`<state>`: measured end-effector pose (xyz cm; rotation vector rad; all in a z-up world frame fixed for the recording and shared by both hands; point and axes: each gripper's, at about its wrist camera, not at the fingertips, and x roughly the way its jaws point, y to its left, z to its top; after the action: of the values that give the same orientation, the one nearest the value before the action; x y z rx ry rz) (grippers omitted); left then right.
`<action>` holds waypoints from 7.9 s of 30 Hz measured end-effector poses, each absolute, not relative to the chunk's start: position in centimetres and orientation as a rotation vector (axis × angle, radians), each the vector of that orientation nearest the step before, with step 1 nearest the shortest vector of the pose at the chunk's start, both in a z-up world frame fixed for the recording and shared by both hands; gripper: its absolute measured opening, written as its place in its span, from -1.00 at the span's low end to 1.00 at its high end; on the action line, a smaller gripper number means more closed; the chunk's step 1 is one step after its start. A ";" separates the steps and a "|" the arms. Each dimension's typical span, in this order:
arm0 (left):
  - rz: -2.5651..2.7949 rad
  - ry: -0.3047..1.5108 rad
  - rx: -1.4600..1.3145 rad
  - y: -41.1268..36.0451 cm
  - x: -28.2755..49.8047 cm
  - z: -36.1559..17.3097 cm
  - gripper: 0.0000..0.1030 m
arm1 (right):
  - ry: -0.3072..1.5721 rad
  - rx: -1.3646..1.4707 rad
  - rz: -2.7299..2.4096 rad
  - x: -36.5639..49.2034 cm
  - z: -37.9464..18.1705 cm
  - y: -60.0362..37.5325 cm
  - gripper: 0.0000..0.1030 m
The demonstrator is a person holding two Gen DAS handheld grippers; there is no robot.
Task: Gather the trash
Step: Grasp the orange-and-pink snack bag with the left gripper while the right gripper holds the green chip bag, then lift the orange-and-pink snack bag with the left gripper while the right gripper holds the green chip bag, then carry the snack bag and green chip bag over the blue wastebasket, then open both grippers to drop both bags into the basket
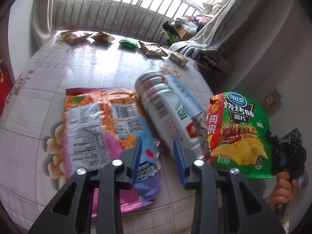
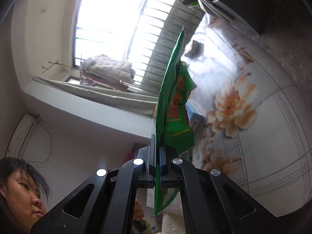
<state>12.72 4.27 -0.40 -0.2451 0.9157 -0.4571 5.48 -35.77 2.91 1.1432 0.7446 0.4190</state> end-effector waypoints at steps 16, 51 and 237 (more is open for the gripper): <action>-0.160 1.026 -0.261 10.3 13.3 -4.3 0.15 | 0.781 1.222 0.419 4.3 0.8 -36.8 -0.98; -0.122 0.882 -0.035 8.6 13.3 -4.3 -0.95 | 0.775 1.228 0.379 3.3 1.5 -36.9 -0.97; -1.155 1.045 0.325 -48.7 6.3 -0.7 0.10 | 0.747 0.889 -0.716 -14.1 -11.4 -62.6 -0.45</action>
<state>6.32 -48.74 -0.70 0.3246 1.0454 -1.1548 -14.12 -62.63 -11.37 0.8889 0.7466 -0.7162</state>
